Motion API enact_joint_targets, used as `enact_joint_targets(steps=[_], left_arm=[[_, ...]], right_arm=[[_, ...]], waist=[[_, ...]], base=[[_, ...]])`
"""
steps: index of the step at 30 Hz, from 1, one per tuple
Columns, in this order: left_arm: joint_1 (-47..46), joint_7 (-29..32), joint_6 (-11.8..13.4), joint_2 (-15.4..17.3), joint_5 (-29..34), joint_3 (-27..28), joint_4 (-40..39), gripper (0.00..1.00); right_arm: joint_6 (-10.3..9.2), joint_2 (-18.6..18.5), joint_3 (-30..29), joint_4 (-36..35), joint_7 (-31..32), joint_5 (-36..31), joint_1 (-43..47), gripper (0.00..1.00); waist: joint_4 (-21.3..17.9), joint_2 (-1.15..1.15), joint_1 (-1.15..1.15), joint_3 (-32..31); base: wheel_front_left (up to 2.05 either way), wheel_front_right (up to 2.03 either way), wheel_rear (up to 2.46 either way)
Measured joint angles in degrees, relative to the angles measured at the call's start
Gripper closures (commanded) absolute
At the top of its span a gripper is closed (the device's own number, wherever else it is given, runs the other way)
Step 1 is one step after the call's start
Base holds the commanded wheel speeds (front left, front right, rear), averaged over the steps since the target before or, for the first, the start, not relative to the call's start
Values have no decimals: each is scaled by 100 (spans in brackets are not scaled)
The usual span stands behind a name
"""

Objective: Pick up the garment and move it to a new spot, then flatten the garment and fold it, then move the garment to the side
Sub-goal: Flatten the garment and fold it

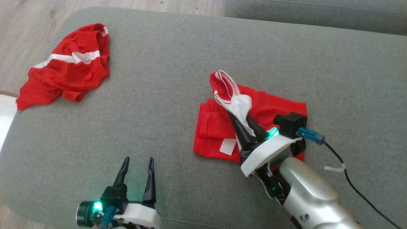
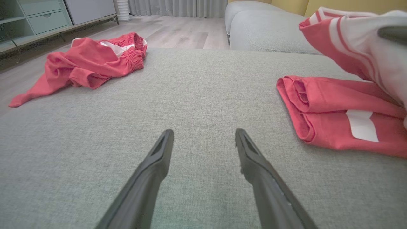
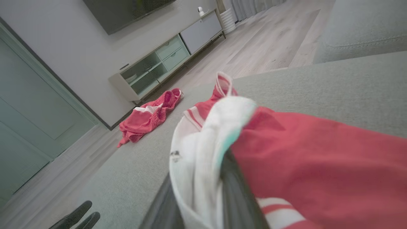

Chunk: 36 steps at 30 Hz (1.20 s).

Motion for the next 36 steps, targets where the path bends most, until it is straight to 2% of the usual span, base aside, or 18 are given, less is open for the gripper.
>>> enact_joint_targets(steps=[5, 8, 13, 18, 25, 32, 36], left_arm=[[-7, 0, 52, 0, -11, 40, -9, 0], [-19, 0, 59, -1, -11, 75, -48, 0], [-37, 0, 73, 1, 16, 241, -93, 0], [-43, 1, 78, 0, 76, 417, -111, 0], [-26, 1, 68, -2, 191, 590, -116, 0], [395, 1, 51, -1, 204, 635, -114, 0], [478, 1, 52, 0, 190, 635, -118, 0]], right_arm=[[0, 4, -258, 180, -153, -208, -75, 0], [0, 5, -924, 178, -176, -632, -43, 0], [0, 5, -2145, -214, -193, -1479, 360, 0], [0, 10, -2837, -396, -193, -2080, 1026, 0], [0, 41, -3114, -625, -193, -2360, 1321, 0], [0, 73, -3064, -481, -193, -2349, 1887, 0], [0, 90, -3011, -468, -193, -2345, 1904, 0]], waist=[[-204, 0, 0, 6], [-388, 0, 0, -9], [-737, 0, 0, -44], [-1055, 0, 0, -103], [-1300, 0, 0, -236], [-1383, 0, -1, -542], [-1382, 0, 0, -569]], base=[[0, 0, 0], [0, 0, 0], [0, 0, 0], [0, 0, 0], [0, 0, 0], [0, 0, 0], [0, 0, 0]])
